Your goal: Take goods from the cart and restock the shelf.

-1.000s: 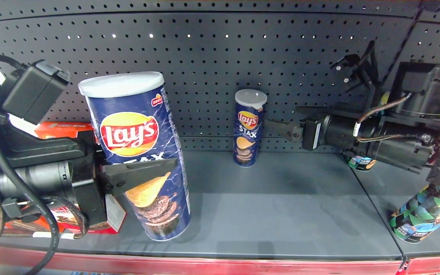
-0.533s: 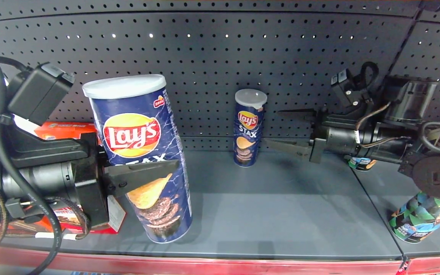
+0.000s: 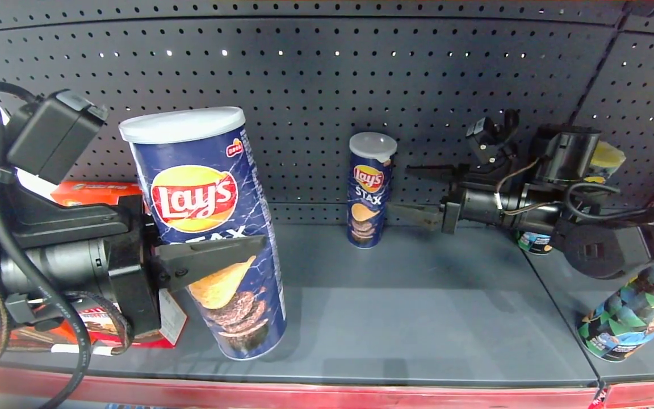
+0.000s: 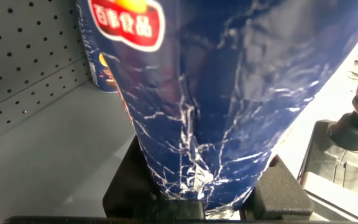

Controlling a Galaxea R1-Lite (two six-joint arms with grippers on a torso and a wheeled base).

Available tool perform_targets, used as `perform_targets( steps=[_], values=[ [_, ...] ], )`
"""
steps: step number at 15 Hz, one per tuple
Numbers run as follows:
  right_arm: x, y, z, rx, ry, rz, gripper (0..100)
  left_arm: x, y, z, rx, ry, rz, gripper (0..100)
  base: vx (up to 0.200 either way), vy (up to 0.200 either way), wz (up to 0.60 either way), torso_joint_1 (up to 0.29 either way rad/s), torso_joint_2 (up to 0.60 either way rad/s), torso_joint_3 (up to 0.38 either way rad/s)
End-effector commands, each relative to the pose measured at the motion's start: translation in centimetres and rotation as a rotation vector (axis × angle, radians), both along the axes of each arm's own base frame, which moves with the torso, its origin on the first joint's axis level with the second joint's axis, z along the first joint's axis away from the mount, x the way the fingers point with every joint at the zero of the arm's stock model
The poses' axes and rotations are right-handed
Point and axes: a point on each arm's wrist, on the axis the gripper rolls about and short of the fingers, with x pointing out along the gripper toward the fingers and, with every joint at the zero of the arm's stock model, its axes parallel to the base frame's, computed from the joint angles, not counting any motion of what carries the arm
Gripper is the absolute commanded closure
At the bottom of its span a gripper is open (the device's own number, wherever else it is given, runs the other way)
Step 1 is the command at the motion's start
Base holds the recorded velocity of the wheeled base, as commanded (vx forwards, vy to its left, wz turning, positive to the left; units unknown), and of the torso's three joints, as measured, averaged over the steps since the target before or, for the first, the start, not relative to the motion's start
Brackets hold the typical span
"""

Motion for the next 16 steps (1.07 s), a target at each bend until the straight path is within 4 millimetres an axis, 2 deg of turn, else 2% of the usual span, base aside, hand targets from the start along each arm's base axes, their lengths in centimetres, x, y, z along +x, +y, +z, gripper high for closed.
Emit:
perform_targets(
  steps=[1,11,16],
  values=[
    [1.1,0.7,-0.8,-0.002,0.004,0.009,0,0.0,0.0,0.0,-0.001,-0.001,0.000,100,0.000,0.000,0.00,0.000,0.00,0.000],
    [3.8,2.4,-3.0,-0.009,0.021,0.023,0,0.0,0.0,0.2,-0.019,0.016,-0.012,100,0.000,0.000,0.00,0.000,0.00,0.000],
    [4.3,3.3,-4.0,-0.014,0.032,0.037,0,0.0,0.0,0.2,-0.019,0.016,-0.011,100,0.000,0.000,0.00,0.000,0.00,0.000]
  ],
)
